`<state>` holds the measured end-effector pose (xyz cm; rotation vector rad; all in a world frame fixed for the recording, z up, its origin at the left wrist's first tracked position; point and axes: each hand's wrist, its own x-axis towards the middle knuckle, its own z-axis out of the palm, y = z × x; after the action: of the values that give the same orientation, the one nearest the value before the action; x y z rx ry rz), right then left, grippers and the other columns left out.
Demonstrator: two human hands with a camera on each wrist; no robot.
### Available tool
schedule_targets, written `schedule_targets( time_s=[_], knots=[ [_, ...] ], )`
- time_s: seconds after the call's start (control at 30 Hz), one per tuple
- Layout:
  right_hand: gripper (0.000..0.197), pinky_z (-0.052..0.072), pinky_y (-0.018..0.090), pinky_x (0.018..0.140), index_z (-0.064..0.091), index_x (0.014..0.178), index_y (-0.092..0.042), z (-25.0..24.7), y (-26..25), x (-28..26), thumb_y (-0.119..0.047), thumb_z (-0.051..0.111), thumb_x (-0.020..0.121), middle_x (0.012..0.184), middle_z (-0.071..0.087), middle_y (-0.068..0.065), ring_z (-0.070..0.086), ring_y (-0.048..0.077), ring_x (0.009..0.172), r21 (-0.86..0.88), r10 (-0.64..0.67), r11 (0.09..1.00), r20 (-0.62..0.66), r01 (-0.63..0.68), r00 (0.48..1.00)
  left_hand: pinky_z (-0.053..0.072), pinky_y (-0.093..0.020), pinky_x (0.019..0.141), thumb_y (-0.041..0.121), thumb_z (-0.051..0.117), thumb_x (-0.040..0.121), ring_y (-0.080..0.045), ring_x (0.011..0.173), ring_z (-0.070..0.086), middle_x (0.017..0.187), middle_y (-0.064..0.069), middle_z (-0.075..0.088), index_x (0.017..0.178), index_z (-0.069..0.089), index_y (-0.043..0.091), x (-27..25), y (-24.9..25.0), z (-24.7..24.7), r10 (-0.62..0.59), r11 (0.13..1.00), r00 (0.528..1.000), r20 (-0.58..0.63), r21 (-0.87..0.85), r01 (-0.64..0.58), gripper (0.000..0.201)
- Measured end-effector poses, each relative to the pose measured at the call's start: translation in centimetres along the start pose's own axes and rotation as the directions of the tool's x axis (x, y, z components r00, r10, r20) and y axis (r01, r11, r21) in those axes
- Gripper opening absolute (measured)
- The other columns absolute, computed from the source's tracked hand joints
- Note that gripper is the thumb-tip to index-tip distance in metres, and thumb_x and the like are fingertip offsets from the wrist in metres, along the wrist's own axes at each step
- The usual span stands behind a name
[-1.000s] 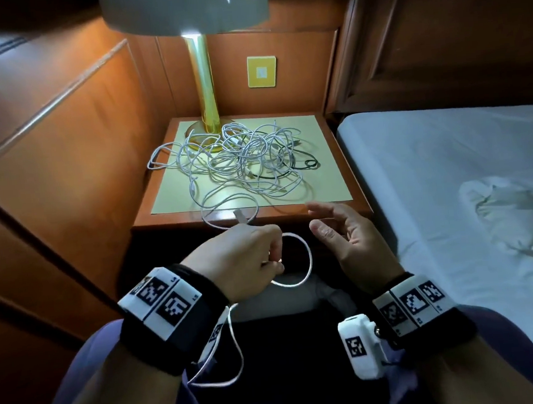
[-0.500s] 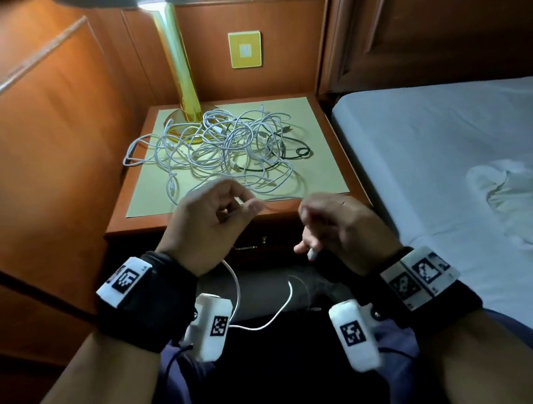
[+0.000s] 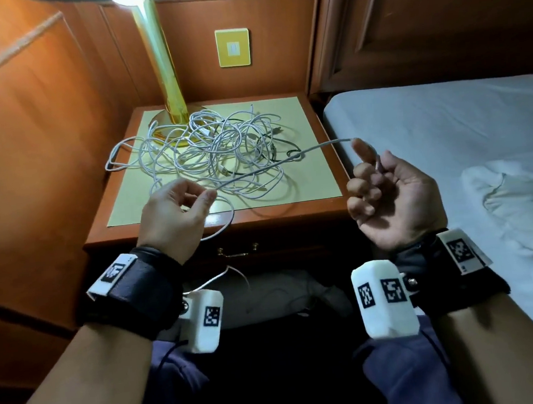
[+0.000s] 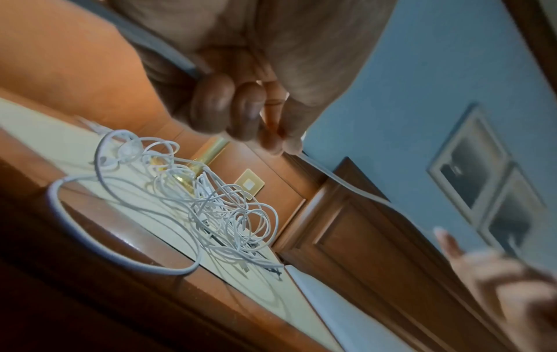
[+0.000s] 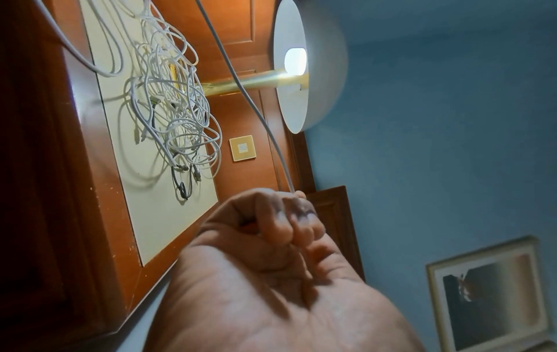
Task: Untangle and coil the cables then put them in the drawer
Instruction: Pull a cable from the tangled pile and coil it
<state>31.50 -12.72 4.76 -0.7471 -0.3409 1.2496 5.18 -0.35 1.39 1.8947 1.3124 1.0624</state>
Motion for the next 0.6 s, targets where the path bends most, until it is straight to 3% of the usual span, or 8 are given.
schedule_targets(
  time_s=[0.1, 0.23, 0.33, 0.43, 0.47, 0.5, 0.57, 0.6],
  knots=[
    [0.035, 0.023, 0.023, 0.049, 0.060, 0.128, -0.015, 0.3, 0.8, 0.0, -0.024, 0.037, 0.104, 0.072, 0.046, -0.005, 0.033, 0.007, 0.055, -0.216, -0.116, 0.969, 0.021, 0.118, 0.993, 0.040, -0.021, 0.058, 0.033, 0.074, 0.086, -0.009, 0.061, 0.056, 0.065, 0.006, 0.062, 0.072, 0.067, 0.019, -1.3, 1.3, 1.3, 0.126, 0.967, 0.986, 0.112, 0.208, -0.147, 0.022],
    [0.028, 0.028, 0.018, 0.048, 0.070, 0.116, -0.019, -0.2, 2.8, 0.2, -0.020, 0.047, 0.101, 0.092, 0.065, 0.000, 0.040, 0.007, 0.055, -0.700, -0.248, 0.658, 0.144, 0.276, 0.958, 0.037, -0.010, 0.060, 0.025, 0.077, 0.085, -0.002, 0.062, 0.053, 0.065, 0.017, 0.058, 0.079, 0.076, 0.023, -2.9, 3.0, 2.2, 0.371, 0.887, 0.862, 0.346, 0.143, -0.439, 0.006],
    [0.032, 0.039, 0.012, 0.061, 0.075, 0.105, -0.015, -0.5, 4.2, 0.0, -0.029, 0.049, 0.092, 0.099, 0.074, 0.001, 0.056, -0.001, 0.059, -0.836, -0.124, 0.493, 0.206, 0.240, 0.971, 0.043, -0.013, 0.067, 0.028, 0.072, 0.089, -0.004, 0.070, 0.058, 0.074, 0.014, 0.064, 0.084, 0.075, 0.022, -2.9, 4.1, 2.3, 0.463, 0.865, 0.809, 0.363, 0.014, -0.501, 0.008],
    [0.034, 0.049, 0.028, 0.088, 0.073, 0.109, -0.013, -0.2, 5.4, -0.3, -0.027, 0.044, 0.095, 0.082, 0.074, 0.010, 0.069, 0.007, 0.081, -0.852, 0.093, 0.487, 0.272, 0.194, 0.958, 0.050, -0.023, 0.069, 0.028, 0.069, 0.089, -0.008, 0.073, 0.062, 0.078, 0.009, 0.067, 0.086, 0.074, 0.016, -2.8, 4.3, 2.3, 0.491, 0.867, 0.817, 0.302, -0.072, -0.494, 0.013],
    [0.035, 0.049, 0.028, 0.083, 0.071, 0.111, -0.010, 0.1, 5.6, -0.4, -0.026, 0.043, 0.096, 0.075, 0.069, 0.015, 0.067, 0.010, 0.074, -0.831, 0.132, 0.530, 0.279, 0.170, 0.951, 0.050, -0.027, 0.067, 0.027, 0.068, 0.090, -0.012, 0.071, 0.061, 0.076, 0.006, 0.066, 0.085, 0.073, 0.014, -2.8, 4.3, 2.4, 0.492, 0.867, 0.824, 0.280, -0.081, -0.491, 0.015],
    [0.035, 0.047, 0.023, 0.069, 0.069, 0.111, -0.005, 0.4, 5.7, -0.5, -0.024, 0.043, 0.097, 0.069, 0.061, 0.018, 0.060, 0.011, 0.060, -0.794, 0.151, 0.593, 0.273, 0.134, 0.950, 0.049, -0.029, 0.064, 0.027, 0.068, 0.090, -0.014, 0.068, 0.059, 0.074, 0.005, 0.063, 0.085, 0.071, 0.012, -2.8, 4.2, 2.5, 0.481, 0.875, 0.840, 0.252, -0.079, -0.477, 0.016],
    [0.033, 0.032, 0.017, 0.043, 0.067, 0.103, 0.003, 1.2, 5.4, -0.6, -0.020, 0.043, 0.101, 0.061, 0.046, 0.014, 0.037, 0.009, 0.043, -0.720, 0.175, 0.693, 0.224, 0.041, 0.959, 0.043, -0.023, 0.055, 0.027, 0.072, 0.090, -0.010, 0.057, 0.051, 0.074, 0.006, 0.058, 0.091, 0.066, 0.011, -2.6, 3.9, 2.5, 0.408, 0.913, 0.892, 0.195, -0.080, -0.401, 0.017],
    [0.033, 0.024, 0.018, 0.038, 0.063, 0.099, 0.006, 1.5, 5.2, -0.6, -0.021, 0.043, 0.100, 0.058, 0.042, 0.009, 0.029, 0.009, 0.041, -0.685, 0.200, 0.728, 0.205, -0.006, 0.958, 0.039, -0.017, 0.051, 0.028, 0.073, 0.089, -0.008, 0.052, 0.048, 0.077, 0.006, 0.058, 0.099, 0.065, 0.012, -2.4, 3.8, 2.5, 0.342, 0.940, 0.921, 0.188, -0.088, -0.331, 0.020]
  ],
)
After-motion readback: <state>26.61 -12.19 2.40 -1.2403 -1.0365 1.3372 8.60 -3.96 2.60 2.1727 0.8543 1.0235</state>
